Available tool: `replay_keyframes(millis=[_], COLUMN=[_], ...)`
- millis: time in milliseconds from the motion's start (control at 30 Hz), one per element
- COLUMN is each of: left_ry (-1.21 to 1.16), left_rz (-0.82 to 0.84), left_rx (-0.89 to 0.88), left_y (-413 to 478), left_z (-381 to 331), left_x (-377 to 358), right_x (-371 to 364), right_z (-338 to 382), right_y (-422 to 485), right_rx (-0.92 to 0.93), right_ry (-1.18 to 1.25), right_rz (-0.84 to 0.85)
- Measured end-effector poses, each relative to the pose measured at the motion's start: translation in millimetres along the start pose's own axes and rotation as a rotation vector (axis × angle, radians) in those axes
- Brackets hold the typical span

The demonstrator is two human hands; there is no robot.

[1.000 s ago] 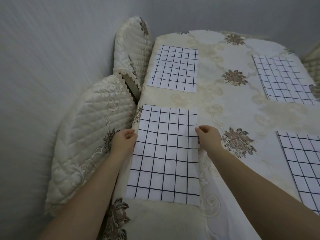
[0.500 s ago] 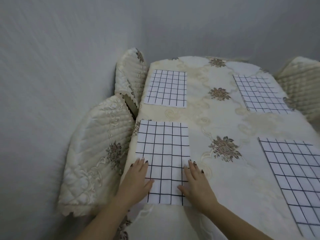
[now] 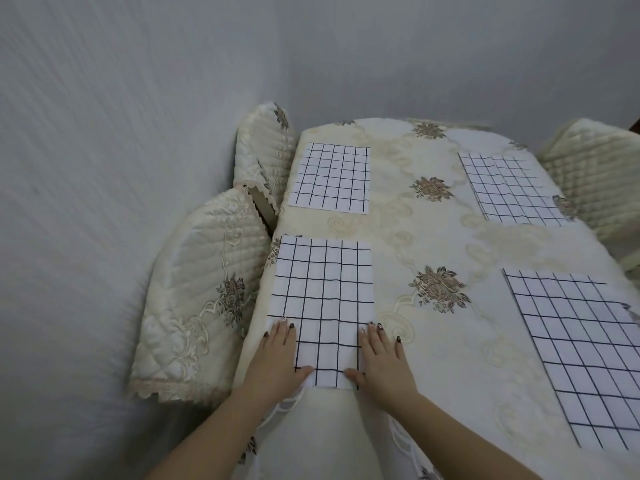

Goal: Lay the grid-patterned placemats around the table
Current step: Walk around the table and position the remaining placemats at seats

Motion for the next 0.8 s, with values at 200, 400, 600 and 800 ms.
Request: replay_keyframes(millis=[200,400,600,800], left_ry=[-0.010,-0.016,-0.030,-0.026], left_rz=[-0.013,-0.004,0.002,0.004], left_rx=[-0.004,0.002,-0.001,-0.008], left_y=[7.0,16.7,23.5,22.9], left_z=[1.9,6.2,8.4,8.3], left_x=[5.6,7.9,8.2,7.2], right_x=[0.4,4.7,7.1,6.7], right_z=[0.6,-0.3,-1.6,-3.6], right_y=[7.7,15.1,19.6,18.3], right_rx=[-0.012,-0.013,-0.018,-0.021], right_ry=[0.014,0.018,0.040,0.052], right_rz=[-0.020,-0.049,-0.040,-0.043])
Point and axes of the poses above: each hand's wrist, its own y-axis towards the middle knuckle, its own x-axis out of the back of the hand, z = x × y, the point moved 5 cm from there along y, towards the middle knuckle, and after that the axes turned 2 degrees about y, right-handed, at the moved point
